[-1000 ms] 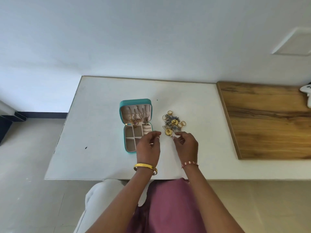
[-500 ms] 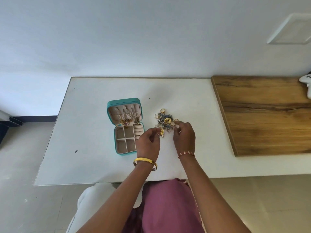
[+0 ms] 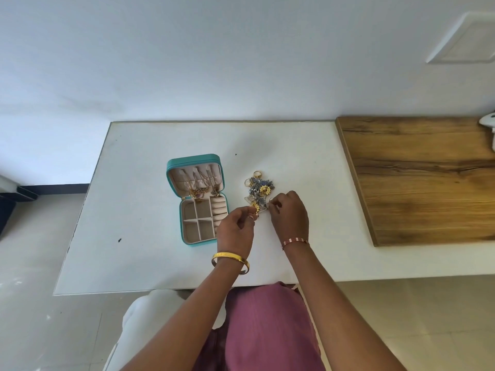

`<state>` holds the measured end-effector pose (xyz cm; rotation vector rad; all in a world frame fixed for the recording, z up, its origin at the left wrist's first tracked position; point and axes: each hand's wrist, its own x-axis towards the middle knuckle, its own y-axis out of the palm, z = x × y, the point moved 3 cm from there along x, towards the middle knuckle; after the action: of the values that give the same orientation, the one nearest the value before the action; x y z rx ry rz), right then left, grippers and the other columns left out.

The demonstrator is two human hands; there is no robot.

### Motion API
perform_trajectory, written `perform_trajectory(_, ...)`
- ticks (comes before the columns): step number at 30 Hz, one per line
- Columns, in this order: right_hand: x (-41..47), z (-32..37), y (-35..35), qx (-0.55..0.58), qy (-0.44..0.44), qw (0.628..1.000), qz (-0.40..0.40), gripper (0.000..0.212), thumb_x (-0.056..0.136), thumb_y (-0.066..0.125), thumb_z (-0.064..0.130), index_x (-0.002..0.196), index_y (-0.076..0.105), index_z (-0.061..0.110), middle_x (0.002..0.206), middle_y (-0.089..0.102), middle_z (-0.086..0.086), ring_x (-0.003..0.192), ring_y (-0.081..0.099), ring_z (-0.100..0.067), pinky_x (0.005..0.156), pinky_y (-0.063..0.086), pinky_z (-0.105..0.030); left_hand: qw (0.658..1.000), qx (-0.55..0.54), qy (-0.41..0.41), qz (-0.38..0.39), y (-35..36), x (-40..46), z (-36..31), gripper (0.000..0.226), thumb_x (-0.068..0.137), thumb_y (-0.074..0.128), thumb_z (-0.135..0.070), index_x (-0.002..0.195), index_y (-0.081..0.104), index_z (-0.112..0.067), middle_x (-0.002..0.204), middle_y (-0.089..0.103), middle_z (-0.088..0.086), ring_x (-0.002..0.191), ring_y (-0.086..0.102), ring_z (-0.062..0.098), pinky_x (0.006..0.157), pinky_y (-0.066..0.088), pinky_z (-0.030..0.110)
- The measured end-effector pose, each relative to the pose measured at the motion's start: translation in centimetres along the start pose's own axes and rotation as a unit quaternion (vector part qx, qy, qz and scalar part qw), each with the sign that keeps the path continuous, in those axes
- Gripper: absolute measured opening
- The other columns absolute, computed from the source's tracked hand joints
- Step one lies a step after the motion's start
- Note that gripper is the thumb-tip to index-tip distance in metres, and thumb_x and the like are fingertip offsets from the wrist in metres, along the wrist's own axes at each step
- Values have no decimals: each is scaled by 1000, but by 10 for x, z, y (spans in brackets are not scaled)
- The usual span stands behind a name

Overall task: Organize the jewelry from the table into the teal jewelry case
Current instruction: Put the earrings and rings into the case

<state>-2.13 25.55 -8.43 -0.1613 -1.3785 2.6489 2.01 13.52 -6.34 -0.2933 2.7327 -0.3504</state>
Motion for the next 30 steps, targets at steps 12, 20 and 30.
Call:
perform_trajectory(12,-38,1,-8,331,151,927,88,5,82,66,8,77,66,6,60,59,-2,50,52,-12,45,45,-16,996,30,0,82,0,-5,4,36,91,40,0,119,58,-13,110,65,8,96,61,20,94,49,39)
perform_trajectory(20,-51,3,-9,328,119,922,170,8,82,65,6,85,67,-1,72,64,-10,58,58,-11,53,50,-14,995,-24,-51,84,-5,-13,13,28,91,46,1,114,61,-3,101,64,12,88,61,21,81,53,29)
perform_trajectory(30,-57,12,-13,351,101,917,162,11,77,68,-4,82,63,4,68,63,-7,57,62,-12,59,57,-24,985,-117,-117,50,-15,-14,24,22,85,53,8,101,65,2,96,66,17,85,64,27,77,57,28)
